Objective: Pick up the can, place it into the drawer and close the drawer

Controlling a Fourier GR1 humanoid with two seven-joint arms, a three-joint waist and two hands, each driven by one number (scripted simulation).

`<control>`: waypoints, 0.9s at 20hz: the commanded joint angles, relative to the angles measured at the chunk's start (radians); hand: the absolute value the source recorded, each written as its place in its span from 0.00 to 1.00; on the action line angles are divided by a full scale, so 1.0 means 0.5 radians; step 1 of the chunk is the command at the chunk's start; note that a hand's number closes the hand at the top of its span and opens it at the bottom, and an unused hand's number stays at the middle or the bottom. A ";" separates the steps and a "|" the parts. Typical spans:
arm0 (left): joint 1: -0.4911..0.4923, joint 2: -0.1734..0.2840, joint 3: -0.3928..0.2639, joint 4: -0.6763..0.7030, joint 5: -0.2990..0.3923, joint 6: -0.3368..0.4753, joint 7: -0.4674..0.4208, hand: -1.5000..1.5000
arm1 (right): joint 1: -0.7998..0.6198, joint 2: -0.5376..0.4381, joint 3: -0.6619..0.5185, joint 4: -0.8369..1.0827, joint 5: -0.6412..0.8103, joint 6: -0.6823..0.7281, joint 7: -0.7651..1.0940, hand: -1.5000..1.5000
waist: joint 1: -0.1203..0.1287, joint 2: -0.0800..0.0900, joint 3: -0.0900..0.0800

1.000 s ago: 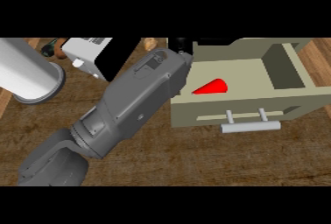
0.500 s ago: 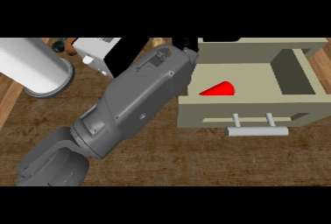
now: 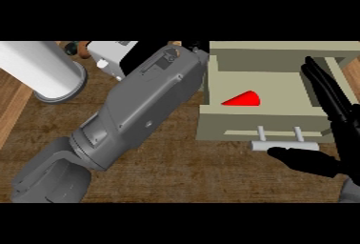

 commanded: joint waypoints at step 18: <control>0.441 0.400 -0.003 -0.613 -0.227 0.099 0.237 0.00 | -0.845 -0.028 0.197 1.887 0.892 -0.822 -0.175 0.00 | 0.033 -0.007 0.001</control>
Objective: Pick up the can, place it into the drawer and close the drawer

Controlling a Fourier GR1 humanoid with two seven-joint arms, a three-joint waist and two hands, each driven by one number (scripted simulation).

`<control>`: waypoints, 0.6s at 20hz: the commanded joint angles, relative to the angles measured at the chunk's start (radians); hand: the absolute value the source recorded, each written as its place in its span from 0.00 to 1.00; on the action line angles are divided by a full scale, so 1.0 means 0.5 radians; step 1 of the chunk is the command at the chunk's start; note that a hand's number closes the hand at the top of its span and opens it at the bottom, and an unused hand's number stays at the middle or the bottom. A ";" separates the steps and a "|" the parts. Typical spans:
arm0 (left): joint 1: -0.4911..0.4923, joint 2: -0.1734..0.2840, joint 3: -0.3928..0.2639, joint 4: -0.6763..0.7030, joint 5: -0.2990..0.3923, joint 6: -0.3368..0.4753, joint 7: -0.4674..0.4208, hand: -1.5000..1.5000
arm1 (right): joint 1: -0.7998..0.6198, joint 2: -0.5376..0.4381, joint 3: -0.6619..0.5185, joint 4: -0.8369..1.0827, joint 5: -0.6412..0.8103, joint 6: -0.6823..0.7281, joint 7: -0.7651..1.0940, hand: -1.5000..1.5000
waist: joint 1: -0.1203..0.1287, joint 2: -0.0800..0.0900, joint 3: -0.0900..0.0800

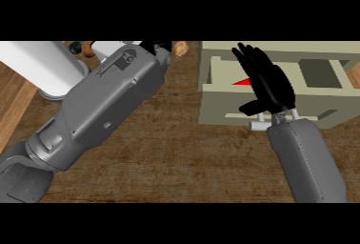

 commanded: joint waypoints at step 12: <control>0.168 0.317 -0.006 -0.441 -0.138 0.018 0.278 0.00 | -0.424 0.007 -0.213 1.208 0.252 -0.891 -0.106 0.00 | 0.041 0.018 0.004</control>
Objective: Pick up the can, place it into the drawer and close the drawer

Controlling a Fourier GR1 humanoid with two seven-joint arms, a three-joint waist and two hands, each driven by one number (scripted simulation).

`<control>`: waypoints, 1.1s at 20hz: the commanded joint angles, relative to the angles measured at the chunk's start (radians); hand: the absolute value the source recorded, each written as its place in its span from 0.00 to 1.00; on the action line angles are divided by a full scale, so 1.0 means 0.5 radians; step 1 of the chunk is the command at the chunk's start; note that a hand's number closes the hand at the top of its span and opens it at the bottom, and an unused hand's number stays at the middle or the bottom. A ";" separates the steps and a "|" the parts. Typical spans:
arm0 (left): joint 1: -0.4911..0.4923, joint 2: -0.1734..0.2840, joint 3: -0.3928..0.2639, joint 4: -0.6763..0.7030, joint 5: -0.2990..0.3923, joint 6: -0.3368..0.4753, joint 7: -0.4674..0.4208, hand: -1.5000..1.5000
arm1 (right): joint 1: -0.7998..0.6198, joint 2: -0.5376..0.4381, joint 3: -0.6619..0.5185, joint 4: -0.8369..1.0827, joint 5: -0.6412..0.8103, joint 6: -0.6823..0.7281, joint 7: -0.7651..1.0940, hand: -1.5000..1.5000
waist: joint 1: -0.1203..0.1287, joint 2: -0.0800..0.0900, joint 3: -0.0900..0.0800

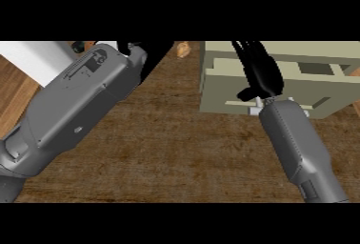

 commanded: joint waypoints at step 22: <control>0.185 0.251 0.058 -0.430 -0.125 -0.008 0.221 0.00 | -0.799 -0.167 -0.300 1.068 0.084 -0.562 0.108 0.00 | 0.105 0.085 0.037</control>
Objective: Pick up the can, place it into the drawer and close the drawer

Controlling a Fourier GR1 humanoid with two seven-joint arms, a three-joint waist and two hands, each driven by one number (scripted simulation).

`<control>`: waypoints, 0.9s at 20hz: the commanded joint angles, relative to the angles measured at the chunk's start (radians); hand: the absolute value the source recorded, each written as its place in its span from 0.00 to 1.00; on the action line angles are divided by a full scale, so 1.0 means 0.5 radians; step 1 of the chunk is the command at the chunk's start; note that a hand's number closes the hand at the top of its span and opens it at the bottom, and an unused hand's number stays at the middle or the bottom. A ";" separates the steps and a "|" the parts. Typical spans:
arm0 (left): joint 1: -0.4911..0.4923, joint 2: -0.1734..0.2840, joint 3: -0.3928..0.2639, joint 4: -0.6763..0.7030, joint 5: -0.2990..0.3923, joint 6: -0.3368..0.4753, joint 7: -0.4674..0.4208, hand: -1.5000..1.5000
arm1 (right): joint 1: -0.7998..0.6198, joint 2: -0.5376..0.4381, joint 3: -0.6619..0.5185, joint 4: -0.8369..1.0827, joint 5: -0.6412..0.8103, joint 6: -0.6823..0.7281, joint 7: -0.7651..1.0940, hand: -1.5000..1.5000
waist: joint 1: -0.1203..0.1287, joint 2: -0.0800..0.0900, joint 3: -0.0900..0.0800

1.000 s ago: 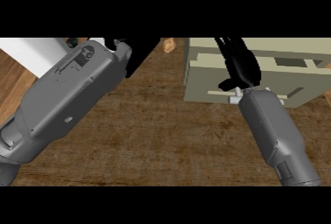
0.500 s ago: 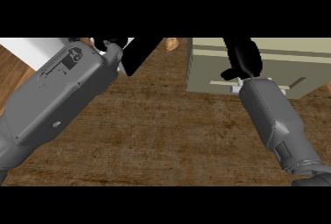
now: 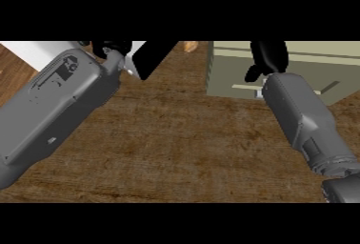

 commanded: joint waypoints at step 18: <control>0.094 0.119 -0.006 -0.276 -0.050 0.025 0.140 0.00 | -0.313 0.089 -0.769 0.112 -0.819 0.471 -0.538 0.00 | 0.040 -0.005 0.005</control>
